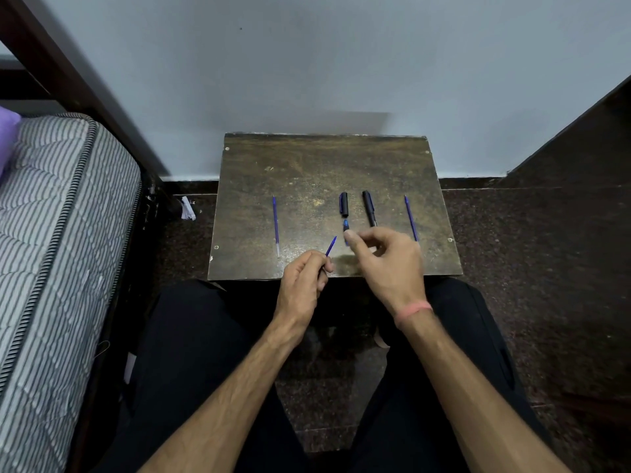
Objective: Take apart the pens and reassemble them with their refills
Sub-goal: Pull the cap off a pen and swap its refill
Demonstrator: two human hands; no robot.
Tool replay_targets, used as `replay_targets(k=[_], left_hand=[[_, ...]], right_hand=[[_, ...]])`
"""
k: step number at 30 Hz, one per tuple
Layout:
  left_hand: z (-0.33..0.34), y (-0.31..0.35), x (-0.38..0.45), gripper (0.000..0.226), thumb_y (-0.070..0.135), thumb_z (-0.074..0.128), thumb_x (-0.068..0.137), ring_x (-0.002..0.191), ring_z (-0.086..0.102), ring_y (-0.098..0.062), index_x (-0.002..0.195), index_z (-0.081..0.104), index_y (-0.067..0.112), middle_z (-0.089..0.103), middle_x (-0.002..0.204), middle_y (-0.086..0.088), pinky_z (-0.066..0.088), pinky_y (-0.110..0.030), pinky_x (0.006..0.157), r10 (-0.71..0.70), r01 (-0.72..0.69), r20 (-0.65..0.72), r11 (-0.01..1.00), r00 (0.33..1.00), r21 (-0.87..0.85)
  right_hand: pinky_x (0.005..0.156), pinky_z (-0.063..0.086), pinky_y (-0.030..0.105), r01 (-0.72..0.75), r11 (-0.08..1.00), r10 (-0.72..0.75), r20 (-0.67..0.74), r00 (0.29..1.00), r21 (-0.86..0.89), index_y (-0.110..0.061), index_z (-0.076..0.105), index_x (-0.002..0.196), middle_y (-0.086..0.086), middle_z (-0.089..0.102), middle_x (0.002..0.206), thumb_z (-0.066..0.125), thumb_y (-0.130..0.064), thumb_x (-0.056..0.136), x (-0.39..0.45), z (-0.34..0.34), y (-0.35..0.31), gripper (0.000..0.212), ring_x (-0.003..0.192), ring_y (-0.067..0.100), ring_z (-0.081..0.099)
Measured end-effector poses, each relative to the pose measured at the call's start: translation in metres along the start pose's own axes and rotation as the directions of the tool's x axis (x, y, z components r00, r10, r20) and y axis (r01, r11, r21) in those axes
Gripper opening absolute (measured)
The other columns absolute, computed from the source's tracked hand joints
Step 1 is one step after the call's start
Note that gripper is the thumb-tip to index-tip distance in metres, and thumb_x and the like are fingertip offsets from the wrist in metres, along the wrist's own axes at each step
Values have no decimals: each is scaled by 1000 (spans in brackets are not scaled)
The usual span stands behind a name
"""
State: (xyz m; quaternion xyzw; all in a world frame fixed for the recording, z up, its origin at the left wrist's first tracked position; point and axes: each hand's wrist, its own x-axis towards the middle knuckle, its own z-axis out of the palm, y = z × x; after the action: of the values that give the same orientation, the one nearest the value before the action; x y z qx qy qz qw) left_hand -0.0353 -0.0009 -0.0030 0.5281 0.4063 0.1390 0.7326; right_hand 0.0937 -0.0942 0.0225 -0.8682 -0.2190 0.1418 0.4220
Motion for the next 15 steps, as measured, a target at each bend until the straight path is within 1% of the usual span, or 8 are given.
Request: replay_targets(k=[1,2,4,6,8,11,13,15], left_hand=[[1,0,0,33,14,51,113,44,33,0,83,64,15,43,58,6,27,-12,42,5,-5,10,1000,1000,3],[2,0,0,35,15,51,114,44,34,0,81,64,16,43,57,7,28,-12,42,11,-11,23,1000,1000,4],[5,-1,-1,39,20,52,115,43,35,1,79,64,19,45,56,8,28,-12,42,22,-22,52,1000,998,-1],[5,-2,-3,38,24,52,114,43,34,1,78,65,21,45,56,8,27,-13,42,24,-24,70,1000,997,2],[4,-3,-3,40,23,52,114,43,33,1,77,66,23,44,56,8,27,-13,42,21,-23,80,1000,997,21],[2,-5,-4,42,20,51,116,43,35,0,78,69,21,45,55,8,29,-11,43,27,-31,92,998,995,47],[3,-5,-4,40,20,51,117,43,35,0,81,69,19,45,55,8,29,-10,44,34,-40,97,997,995,61],[5,-5,-4,41,18,50,118,41,35,1,81,68,18,45,54,9,29,-10,43,38,-43,90,997,995,57]], right_hand=[[68,61,28,-80,989,70,84,994,121,-31,84,89,-14,81,81,79,-60,92,-7,0,-1,29,67,4,75],[63,62,31,-150,966,117,161,980,209,-33,84,89,-12,83,82,80,-59,91,-13,1,-2,26,66,7,77],[56,58,27,-214,929,144,238,960,301,-32,84,91,-5,83,80,86,-48,90,-18,4,-1,16,65,9,76],[56,55,22,-247,896,164,240,957,369,-25,84,91,-1,83,79,88,-35,92,-16,5,0,11,67,10,75],[54,53,19,-283,836,203,216,955,469,-18,82,94,-1,82,79,86,-26,95,-11,4,1,9,66,9,75],[54,55,19,-302,747,230,196,953,593,-8,80,103,2,79,86,81,-20,99,-4,-2,3,13,61,7,69],[54,55,18,-286,752,212,193,958,594,-6,79,106,4,79,88,81,-20,99,-4,-3,6,15,61,5,69],[56,55,18,-286,771,194,218,956,568,-7,79,107,0,80,83,82,-18,98,-5,0,9,14,63,4,70]])
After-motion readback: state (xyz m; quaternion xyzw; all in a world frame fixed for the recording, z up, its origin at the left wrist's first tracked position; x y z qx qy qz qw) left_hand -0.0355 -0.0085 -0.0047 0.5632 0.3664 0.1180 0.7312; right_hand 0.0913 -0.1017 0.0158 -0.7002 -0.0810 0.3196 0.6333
